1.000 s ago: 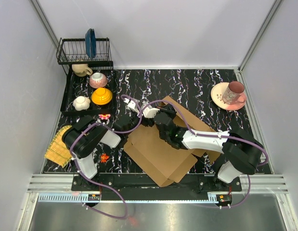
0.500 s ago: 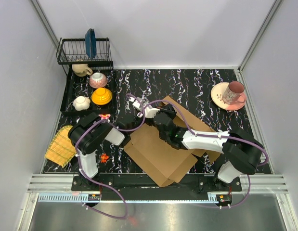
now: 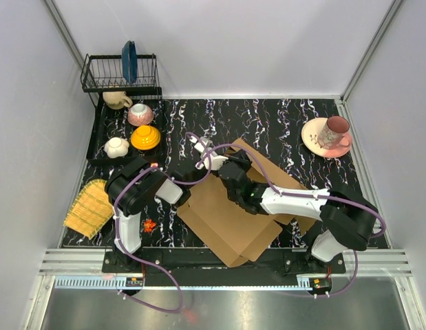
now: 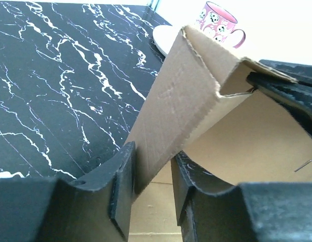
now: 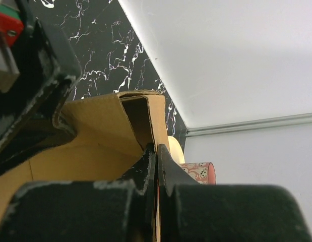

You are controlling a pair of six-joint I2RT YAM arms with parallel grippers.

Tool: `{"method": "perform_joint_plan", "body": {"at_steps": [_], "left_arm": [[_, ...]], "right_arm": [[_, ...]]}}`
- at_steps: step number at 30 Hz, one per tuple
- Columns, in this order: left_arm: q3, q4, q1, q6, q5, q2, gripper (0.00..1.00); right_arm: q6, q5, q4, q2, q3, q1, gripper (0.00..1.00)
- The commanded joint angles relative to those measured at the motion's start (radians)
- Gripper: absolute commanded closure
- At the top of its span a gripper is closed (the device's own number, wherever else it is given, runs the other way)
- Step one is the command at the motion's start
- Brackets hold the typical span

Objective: Fold the paper box

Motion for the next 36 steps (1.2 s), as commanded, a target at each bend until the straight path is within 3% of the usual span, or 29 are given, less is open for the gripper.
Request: {"method": "perform_joint_plan", "body": {"at_steps": [1, 5, 9, 14, 20, 24, 32, 36], "left_arm": [[0.025, 0.343, 0.000, 0.001, 0.022, 0.019, 0.69], [0.018, 0.341, 0.002, 0.002, 0.005, 0.017, 0.73], [0.013, 0.341, 0.000, 0.002, -0.006, 0.017, 0.73], [0.004, 0.341, 0.000, 0.006, -0.029, 0.010, 0.74], [-0.012, 0.341, 0.000, 0.022, -0.048, -0.010, 0.73], [-0.024, 0.341, 0.000, 0.029, -0.062, -0.023, 0.74], [-0.050, 0.341, 0.000, 0.036, -0.095, -0.033, 0.74], [-0.055, 0.341, 0.000, 0.029, -0.111, -0.035, 0.74]], "right_arm": [[0.127, -0.057, -0.092, -0.009, -0.003, 0.048, 0.96], [0.120, -0.037, -0.093, -0.035, 0.011, 0.059, 0.76], [0.114, -0.014, -0.107, -0.072, 0.036, 0.071, 0.49], [0.140, 0.011, -0.142, -0.144, 0.072, 0.090, 0.32], [0.263, -0.038, -0.244, -0.269, 0.146, 0.103, 0.27], [0.442, -0.047, -0.276, -0.378, 0.180, 0.103, 0.26], [0.760, -0.095, -0.363, -0.521, 0.155, 0.019, 0.38], [0.762, -0.135, -0.426, -0.488, 0.174, 0.019, 0.27]]}}
